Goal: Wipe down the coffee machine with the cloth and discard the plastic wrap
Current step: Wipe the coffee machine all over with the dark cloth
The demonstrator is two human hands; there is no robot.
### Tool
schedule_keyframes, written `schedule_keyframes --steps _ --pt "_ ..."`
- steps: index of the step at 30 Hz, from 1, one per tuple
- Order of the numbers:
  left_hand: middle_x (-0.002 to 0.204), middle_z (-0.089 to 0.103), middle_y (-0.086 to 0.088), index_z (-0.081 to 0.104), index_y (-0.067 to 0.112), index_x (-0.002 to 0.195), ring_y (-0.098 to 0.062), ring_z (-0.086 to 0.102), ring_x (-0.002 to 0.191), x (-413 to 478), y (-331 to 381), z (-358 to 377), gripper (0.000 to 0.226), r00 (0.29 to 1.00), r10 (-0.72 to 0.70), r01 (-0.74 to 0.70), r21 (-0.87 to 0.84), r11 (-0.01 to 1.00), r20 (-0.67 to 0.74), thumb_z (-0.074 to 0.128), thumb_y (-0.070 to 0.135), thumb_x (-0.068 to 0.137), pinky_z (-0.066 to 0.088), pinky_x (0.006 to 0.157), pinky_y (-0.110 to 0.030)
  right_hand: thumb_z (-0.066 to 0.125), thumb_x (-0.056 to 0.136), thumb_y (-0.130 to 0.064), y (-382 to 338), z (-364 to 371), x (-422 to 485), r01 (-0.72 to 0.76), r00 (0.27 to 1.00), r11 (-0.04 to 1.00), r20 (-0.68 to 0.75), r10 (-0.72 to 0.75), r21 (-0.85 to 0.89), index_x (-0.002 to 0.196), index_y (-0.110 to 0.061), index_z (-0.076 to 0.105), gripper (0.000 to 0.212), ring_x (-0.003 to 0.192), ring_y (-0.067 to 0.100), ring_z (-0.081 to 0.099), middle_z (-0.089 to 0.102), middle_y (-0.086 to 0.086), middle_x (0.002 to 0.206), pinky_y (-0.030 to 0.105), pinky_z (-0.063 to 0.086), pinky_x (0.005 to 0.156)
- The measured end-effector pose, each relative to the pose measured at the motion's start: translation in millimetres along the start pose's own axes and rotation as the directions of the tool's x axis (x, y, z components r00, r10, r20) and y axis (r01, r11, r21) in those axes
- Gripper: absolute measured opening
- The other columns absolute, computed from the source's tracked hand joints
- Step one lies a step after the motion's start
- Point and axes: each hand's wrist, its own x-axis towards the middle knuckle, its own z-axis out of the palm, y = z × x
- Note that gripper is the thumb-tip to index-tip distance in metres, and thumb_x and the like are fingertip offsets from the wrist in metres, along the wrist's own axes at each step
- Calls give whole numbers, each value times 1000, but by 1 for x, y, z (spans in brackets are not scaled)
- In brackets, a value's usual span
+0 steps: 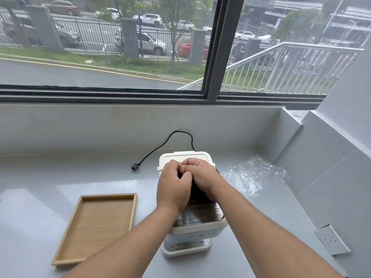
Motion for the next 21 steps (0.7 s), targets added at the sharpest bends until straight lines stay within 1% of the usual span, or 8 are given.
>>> schedule_keyframes --steps 3,7,11,13,16,18,20,21 --pt "72 52 5 48 20 75 -17 44 65 5 -5 -12 12 996 12 -17 60 998 87 52 31 73 36 57 -33 58 93 -1 1 5 -5 -3 1000 1000 -11 3 -29 79 -15 70 23 69 14 62 70 3 77 23 50 64" --pt "67 51 8 42 28 72 -10 45 62 10 -15 -36 18 965 103 -162 235 958 242 55 40 74 33 55 -30 60 88 -4 5 12 -12 13 1000 997 -26 -15 -70 78 -15 71 18 73 15 62 71 6 81 27 51 71" --pt "65 49 10 41 35 71 -7 46 64 10 -16 -47 22 926 151 -257 285 923 347 60 46 72 32 53 -27 54 91 2 12 14 -19 9 999 996 -32 -12 -83 77 -15 72 28 72 13 63 73 4 81 26 51 71" --pt "69 52 10 41 34 73 -7 48 66 9 -17 -51 27 902 168 -303 306 903 397 63 50 71 35 54 -27 56 85 -5 12 17 -23 25 998 994 -62 -32 -107 81 -16 73 20 78 16 65 74 4 84 29 52 77" --pt "82 57 14 48 33 82 -2 54 77 8 -17 -55 29 859 204 -385 330 862 470 62 55 70 40 60 -25 59 82 -8 14 26 -27 70 982 990 -165 -90 -121 97 -14 68 18 75 12 68 75 -2 78 25 54 74" --pt "88 55 17 46 36 83 -2 55 82 8 -16 -58 28 831 226 -437 347 830 508 62 55 70 39 61 -23 54 89 -6 18 32 -32 96 954 943 -242 -178 -318 109 -24 64 29 74 6 67 75 -4 81 22 51 73" --pt "92 53 17 42 38 84 -7 53 87 8 -16 -58 28 802 242 -490 369 790 547 62 53 72 44 65 -26 52 91 -11 24 36 -41 115 919 825 -256 -300 -553 117 -34 60 36 84 1 64 72 -10 93 15 48 76" --pt "93 52 17 39 39 84 -10 52 90 7 -16 -58 28 790 249 -514 383 767 561 61 54 73 47 69 -29 54 92 -14 27 35 -44 120 897 766 -262 -357 -632 120 -34 59 35 92 2 62 67 -13 101 15 47 81"
